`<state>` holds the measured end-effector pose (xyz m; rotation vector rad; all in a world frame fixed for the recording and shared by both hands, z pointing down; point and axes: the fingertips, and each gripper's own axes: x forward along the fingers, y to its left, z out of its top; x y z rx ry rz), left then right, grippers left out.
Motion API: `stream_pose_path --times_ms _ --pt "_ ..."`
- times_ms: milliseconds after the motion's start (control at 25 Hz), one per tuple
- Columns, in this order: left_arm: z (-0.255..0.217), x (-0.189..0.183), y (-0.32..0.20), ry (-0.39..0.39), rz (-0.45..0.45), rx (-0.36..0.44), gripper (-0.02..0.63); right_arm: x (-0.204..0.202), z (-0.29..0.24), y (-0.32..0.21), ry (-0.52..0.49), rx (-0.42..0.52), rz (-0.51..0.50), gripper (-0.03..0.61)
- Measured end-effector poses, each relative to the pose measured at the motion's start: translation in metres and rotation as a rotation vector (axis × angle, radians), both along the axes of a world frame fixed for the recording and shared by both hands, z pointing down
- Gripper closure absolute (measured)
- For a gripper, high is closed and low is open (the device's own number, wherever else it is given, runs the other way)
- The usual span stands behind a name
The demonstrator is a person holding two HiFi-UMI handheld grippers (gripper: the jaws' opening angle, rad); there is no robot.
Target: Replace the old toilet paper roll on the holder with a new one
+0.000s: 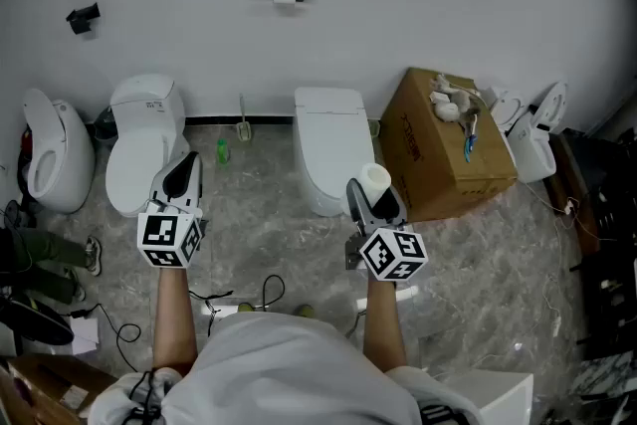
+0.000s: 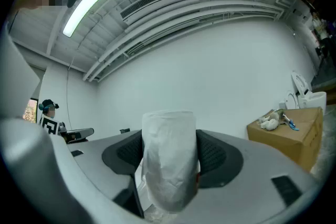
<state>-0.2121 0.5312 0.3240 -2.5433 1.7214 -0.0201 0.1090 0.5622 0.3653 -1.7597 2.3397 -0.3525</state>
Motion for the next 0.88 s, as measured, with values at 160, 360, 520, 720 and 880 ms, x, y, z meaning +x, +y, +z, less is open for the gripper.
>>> stream_pose_path --times_ms 160,360,520,720,880 --pt "-0.002 0.001 0.003 0.004 0.003 0.003 0.591 0.001 -0.001 0.004 -0.007 0.003 -0.001 0.279" --pt "-0.001 -0.001 0.007 0.014 0.001 0.0 0.591 -0.002 0.0 0.01 -0.01 0.007 -0.008 0.279" --pt "-0.001 -0.007 0.008 0.01 -0.011 -0.002 0.591 -0.007 -0.003 0.01 -0.013 0.013 -0.024 0.276" --pt "0.001 -0.011 0.014 0.002 -0.02 -0.004 0.591 -0.014 -0.002 0.013 -0.02 0.019 -0.046 0.276" --pt "0.0 -0.01 0.017 -0.003 -0.017 -0.002 0.589 -0.015 0.0 0.015 -0.027 0.016 -0.057 0.276"
